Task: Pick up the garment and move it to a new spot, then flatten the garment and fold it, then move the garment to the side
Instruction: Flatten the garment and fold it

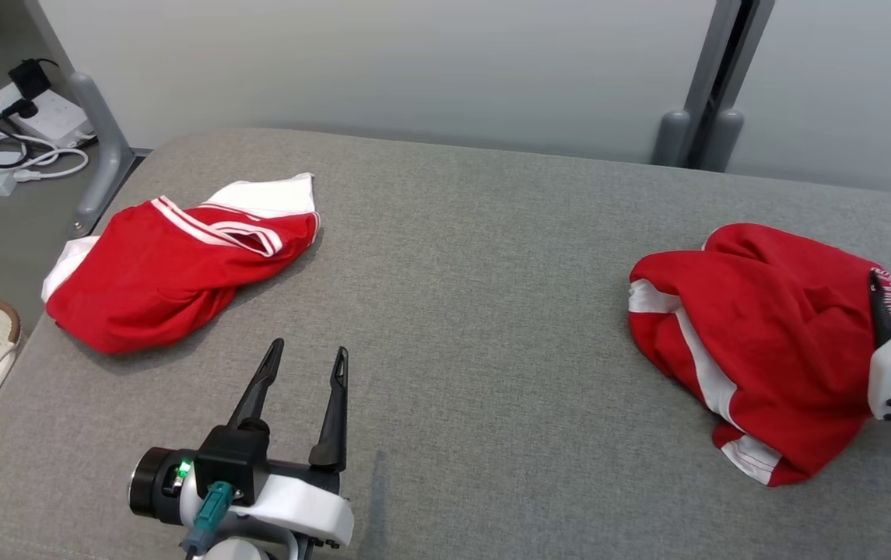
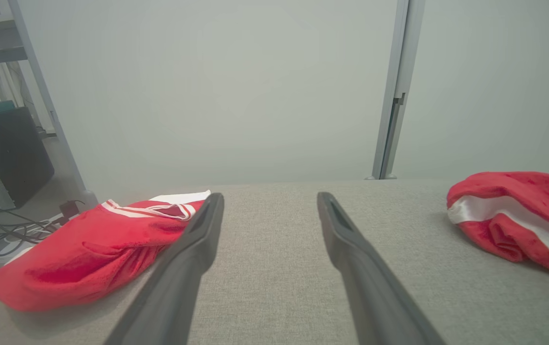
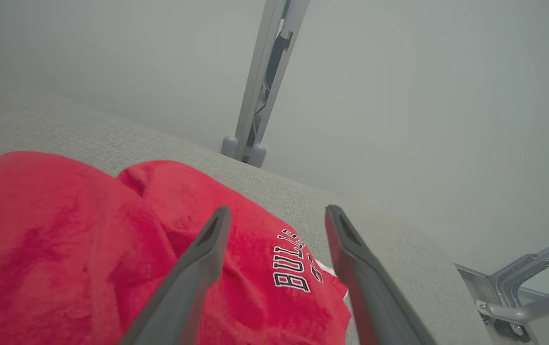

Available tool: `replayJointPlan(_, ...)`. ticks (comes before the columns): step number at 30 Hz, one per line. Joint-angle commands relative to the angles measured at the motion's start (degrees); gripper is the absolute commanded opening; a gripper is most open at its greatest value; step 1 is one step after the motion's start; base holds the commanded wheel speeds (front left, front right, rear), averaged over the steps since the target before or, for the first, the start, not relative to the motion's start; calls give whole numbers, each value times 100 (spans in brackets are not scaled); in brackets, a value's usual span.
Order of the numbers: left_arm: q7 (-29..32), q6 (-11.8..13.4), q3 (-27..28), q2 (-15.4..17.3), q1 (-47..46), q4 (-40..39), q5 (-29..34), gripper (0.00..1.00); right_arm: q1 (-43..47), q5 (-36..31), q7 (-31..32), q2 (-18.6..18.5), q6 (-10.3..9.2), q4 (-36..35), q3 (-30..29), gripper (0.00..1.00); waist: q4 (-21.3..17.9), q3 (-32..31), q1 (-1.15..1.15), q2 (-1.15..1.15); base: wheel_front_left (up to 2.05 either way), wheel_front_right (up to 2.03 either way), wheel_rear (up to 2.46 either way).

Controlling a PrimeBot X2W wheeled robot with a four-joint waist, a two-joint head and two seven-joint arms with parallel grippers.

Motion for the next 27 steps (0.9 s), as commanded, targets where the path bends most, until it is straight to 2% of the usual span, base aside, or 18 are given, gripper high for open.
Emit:
replayJointPlan(1, -16, 14, 39, 21, 0, -7, -16, 100, 8, 77, -10, 40, -1, 6, 34, 100, -101, -33, 0, 0, 0, 0, 0)
replayJointPlan(5, -17, 11, 131, 22, 4, -47, -16, 100, 248, 525, -10, 367, -1, -438, 193, 100, -401, -128, 0, 0, 0, 0, 0)
replayJointPlan(10, -17, 14, 265, 22, 12, -129, -152, 100, 930, 1090, -11, 662, -1, -1581, 528, 100, -828, -221, 0, 0, 0, 0, 0)
replayJointPlan(17, -17, -13, 403, 24, -56, -150, -221, 100, 2089, 1316, -10, 1014, -1, -2945, 785, 100, -1329, -230, 0, 0, 0, 0, 0)
replayJointPlan(27, -16, -71, 646, 21, -209, -5, -226, 100, 2347, 1497, -10, 1193, -1, -3464, 908, 100, -1858, -69, 0, 0, 0, 0, 0)
